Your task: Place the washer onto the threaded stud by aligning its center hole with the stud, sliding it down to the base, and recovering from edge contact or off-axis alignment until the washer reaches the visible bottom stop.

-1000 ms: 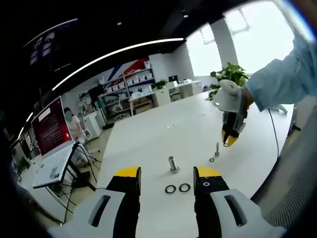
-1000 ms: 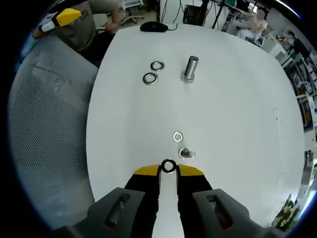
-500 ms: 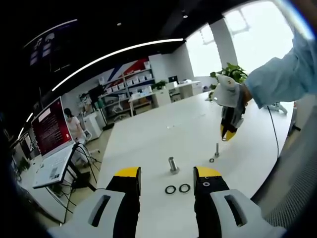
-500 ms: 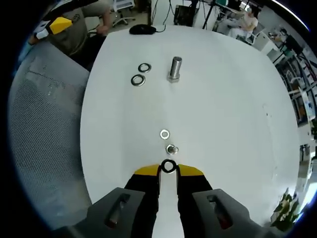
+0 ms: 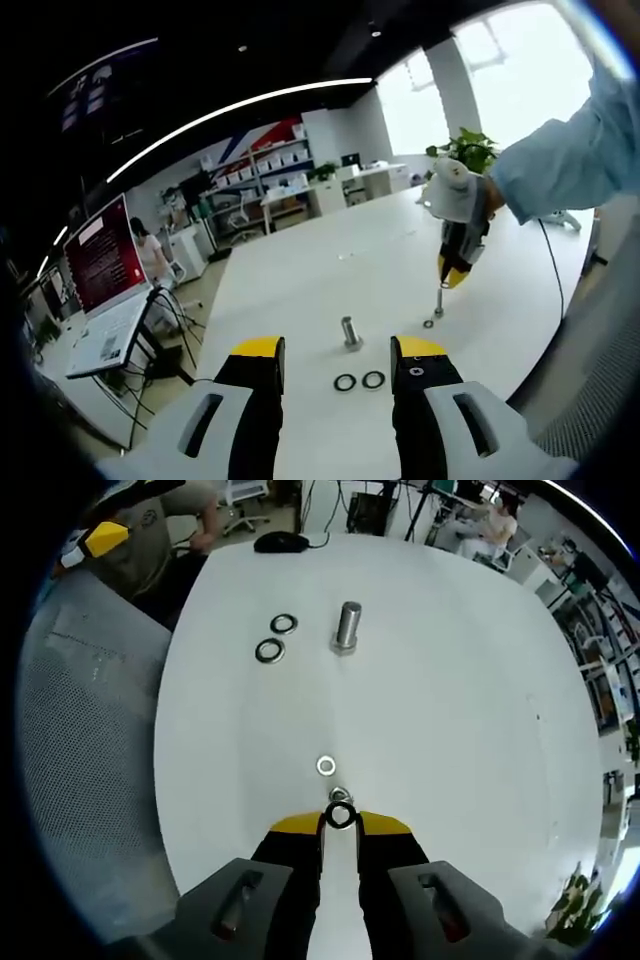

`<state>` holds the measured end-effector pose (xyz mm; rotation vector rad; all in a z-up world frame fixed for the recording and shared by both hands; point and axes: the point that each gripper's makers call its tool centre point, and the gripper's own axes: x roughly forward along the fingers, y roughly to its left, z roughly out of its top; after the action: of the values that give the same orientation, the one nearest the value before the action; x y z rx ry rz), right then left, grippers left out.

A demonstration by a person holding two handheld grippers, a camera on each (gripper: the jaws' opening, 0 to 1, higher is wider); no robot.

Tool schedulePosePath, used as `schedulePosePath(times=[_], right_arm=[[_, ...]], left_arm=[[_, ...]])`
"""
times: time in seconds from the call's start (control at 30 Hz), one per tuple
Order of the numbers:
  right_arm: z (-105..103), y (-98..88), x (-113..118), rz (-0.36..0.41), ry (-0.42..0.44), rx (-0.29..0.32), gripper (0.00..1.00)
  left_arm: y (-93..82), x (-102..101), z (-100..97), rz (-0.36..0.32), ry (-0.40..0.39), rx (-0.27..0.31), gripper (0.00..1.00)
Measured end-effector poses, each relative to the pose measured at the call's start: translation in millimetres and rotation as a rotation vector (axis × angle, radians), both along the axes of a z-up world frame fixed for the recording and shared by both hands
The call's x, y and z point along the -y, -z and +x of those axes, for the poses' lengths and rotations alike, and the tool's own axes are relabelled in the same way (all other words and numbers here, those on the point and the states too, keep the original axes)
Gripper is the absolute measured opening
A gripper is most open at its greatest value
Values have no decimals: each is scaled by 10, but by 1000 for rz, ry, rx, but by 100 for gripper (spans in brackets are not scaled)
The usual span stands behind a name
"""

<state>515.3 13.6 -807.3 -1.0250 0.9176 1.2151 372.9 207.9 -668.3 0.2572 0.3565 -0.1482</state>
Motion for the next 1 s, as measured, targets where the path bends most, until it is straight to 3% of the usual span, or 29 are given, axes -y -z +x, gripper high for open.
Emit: schedulePosePath(times=[0.87, 1.0], right_arm=[[21, 198, 4, -56, -7, -26, 14], [53, 191, 20, -67, -29, -2, 15]], left_arm=[[12, -11, 0, -1, -5, -4, 40], [12, -13, 0, -1, -6, -4, 40]])
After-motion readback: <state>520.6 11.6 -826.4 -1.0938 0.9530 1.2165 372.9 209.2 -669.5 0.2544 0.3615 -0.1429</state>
